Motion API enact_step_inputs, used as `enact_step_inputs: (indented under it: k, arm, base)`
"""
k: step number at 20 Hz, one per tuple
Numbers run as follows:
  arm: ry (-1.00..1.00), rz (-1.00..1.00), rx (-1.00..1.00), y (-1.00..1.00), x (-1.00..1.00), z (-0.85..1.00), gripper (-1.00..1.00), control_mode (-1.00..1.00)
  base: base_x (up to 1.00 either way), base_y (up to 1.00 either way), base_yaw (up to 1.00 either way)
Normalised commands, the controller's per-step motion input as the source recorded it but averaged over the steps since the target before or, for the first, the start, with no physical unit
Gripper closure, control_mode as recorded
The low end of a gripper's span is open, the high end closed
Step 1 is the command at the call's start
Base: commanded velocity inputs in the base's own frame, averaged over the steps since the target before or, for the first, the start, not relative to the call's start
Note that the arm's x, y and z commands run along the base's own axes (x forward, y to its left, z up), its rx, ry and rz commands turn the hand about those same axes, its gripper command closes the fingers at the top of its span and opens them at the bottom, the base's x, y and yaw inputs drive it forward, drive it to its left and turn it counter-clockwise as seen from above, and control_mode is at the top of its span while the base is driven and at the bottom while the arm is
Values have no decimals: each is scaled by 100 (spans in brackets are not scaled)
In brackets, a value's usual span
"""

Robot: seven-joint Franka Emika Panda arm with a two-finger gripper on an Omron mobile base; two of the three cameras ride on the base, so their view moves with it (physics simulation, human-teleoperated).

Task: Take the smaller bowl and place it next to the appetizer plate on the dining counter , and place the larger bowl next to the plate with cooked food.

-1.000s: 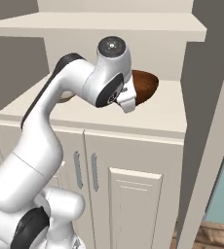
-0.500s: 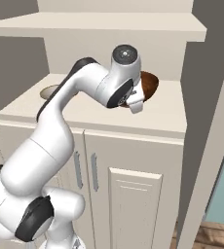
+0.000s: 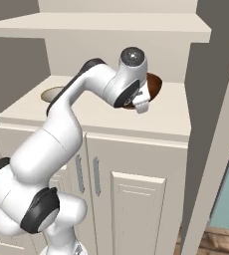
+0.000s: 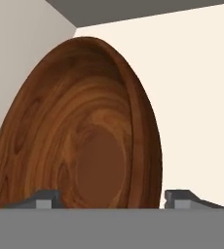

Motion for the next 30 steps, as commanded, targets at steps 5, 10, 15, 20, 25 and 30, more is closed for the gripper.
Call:
enact_step_inputs:
  k: [5,10,15,20,25,30]
  arm:
    - [0,0,0,0,3,-8,100,-100]
    - [0,0,0,18,-42,-19,100,-100]
    - [-20,0,-3,39,-99,0,100,-100]
    - [-29,1,-6,45,-100,9,100,-100]
    - [-1,8,-12,35,-100,1,100,-100]
    - [0,13,-12,22,-95,10,100,-100]
  base:
    - [0,0,0]
    - [0,0,0]
    - [0,0,0]
    - [0,0,0]
    - [0,0,0]
    - [0,0,0]
